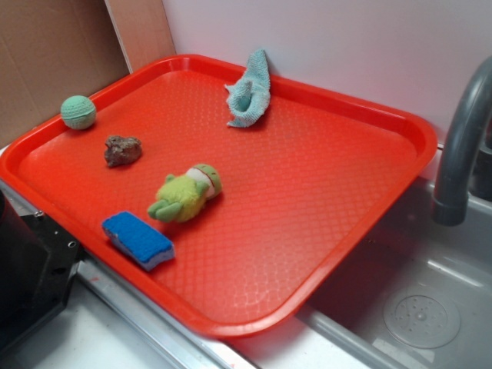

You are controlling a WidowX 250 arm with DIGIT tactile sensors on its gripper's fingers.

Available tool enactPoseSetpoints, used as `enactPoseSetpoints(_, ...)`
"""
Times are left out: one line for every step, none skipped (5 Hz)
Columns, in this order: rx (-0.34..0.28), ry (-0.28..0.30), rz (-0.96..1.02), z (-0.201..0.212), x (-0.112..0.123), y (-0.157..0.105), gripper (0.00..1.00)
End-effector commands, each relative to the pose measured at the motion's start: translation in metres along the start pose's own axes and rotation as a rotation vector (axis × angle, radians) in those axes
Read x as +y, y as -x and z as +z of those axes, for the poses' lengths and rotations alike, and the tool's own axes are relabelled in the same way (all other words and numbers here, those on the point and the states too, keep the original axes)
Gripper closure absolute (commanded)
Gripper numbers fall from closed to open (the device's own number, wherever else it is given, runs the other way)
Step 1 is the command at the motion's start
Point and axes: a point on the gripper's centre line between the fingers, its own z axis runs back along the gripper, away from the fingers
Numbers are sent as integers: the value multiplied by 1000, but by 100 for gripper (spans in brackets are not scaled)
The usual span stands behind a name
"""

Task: Grab the green ball.

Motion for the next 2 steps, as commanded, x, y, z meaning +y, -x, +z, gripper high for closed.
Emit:
enactPoseSetpoints(0,0,0,0,0,0,0)
enactPoseSetpoints(81,-112,224,-51,44,-20,0)
